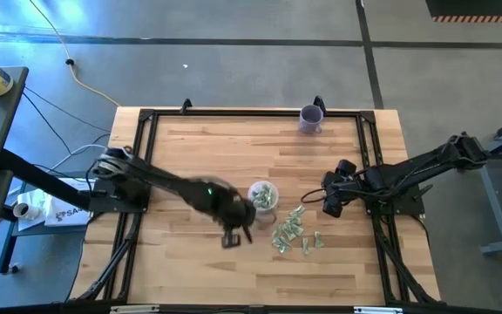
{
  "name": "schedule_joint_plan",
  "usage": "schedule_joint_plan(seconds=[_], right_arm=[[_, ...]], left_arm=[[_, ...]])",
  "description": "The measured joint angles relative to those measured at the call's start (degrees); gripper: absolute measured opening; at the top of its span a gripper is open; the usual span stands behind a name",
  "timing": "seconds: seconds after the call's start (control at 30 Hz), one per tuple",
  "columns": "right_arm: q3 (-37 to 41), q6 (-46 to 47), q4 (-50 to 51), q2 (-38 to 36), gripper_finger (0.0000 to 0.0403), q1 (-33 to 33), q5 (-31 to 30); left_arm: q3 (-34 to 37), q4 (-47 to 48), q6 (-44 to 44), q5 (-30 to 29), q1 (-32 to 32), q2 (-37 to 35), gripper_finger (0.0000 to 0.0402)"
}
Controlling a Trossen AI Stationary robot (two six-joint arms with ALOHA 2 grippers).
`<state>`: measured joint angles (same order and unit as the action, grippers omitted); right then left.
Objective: Pick and place Stevia / Truvia into bins
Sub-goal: Put the green stevia packet into the transparent bin
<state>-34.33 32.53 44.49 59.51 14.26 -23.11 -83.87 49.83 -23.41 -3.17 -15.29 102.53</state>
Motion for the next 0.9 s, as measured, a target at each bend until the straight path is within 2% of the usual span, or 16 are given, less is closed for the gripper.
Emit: schedule_joint_plan(seconds=[0.13,0.27,0.4,0.57,0.7,0.8,0.9], right_arm=[[0.0,0.0,-1.3,0.0,0.0307,0.0,-1.7],[0.0,0.2,-1.7,0.0,0.0307,0.0,-2.4],[0.0,2.3,-1.2,0.0,0.0307,0.0,-1.5],[0.0,3.0,-2.5,0.1,0.0307,0.0,1.9],[0.0,-2.5,-7.2,0.3,0.0307,-0.5,2.8],[0.0,-5.9,-12.9,1.6,0.0307,-3.4,7.5],[0.0,-10.4,-18.5,5.0,0.0307,-6.4,13.5]], left_arm=[[-2.7,-4.5,4.7,-3.1,6.7,-1.8,0.0021],[-2.6,-12.1,7.5,-0.5,12.9,0.8,0.0024],[-2.6,-10.9,7.5,3.5,16.2,3.2,0.0056],[-2.5,-10.3,6.7,6.3,16.4,4.6,0.0132],[-2.7,-9.0,6.2,9.1,16.4,4.1,0.0187],[-2.9,-4.8,4.9,8.4,16.1,1.8,0.0210],[-3.0,-0.8,4.7,5.0,14.6,-1.3,0.0215]])
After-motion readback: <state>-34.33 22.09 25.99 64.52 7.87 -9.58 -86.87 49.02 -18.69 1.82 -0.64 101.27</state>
